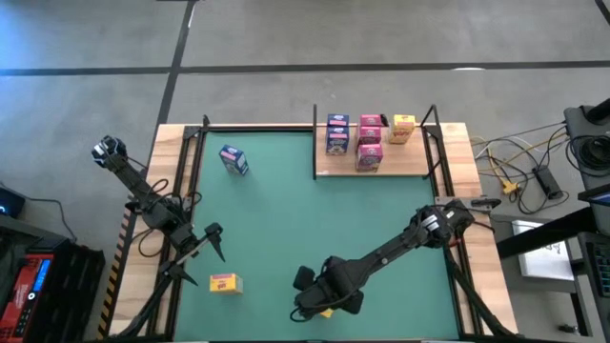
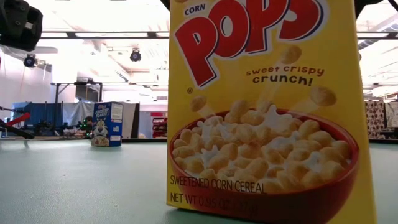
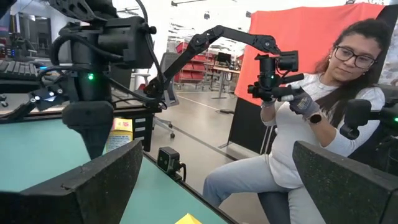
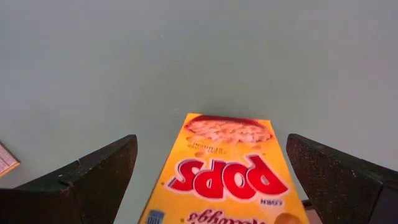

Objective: Stack cereal on shelf
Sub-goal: Put the right yellow cereal box onto the shelf

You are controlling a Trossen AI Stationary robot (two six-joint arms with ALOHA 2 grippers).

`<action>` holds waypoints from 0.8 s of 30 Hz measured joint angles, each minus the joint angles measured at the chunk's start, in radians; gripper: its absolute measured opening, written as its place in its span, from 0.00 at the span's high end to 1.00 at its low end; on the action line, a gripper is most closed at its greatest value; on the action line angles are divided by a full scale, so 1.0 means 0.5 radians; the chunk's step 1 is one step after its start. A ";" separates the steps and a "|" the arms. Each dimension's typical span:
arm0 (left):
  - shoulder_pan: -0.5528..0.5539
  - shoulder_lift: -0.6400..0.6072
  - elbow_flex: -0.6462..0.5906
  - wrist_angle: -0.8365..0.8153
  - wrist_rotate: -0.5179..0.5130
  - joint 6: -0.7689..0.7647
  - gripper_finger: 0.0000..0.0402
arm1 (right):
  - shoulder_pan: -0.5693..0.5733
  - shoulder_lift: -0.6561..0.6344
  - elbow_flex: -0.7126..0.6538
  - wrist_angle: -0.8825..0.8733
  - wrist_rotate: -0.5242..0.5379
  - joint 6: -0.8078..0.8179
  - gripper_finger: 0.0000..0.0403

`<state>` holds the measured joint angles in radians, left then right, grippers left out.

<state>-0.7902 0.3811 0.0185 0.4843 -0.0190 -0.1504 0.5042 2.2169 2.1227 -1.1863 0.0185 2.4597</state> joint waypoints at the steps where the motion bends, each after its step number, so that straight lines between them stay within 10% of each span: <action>1: 0.000 0.000 0.000 -0.001 0.000 0.000 0.01 | 0.006 0.005 0.000 0.018 -0.001 0.008 0.01; 24: -0.001 0.000 0.000 0.000 0.000 0.000 0.01 | 0.025 -0.006 0.000 0.214 -0.037 0.019 0.01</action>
<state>-0.7905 0.3813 0.0185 0.4843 -0.0190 -0.1502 0.5165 2.2137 2.1227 -1.0795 -0.0002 2.4692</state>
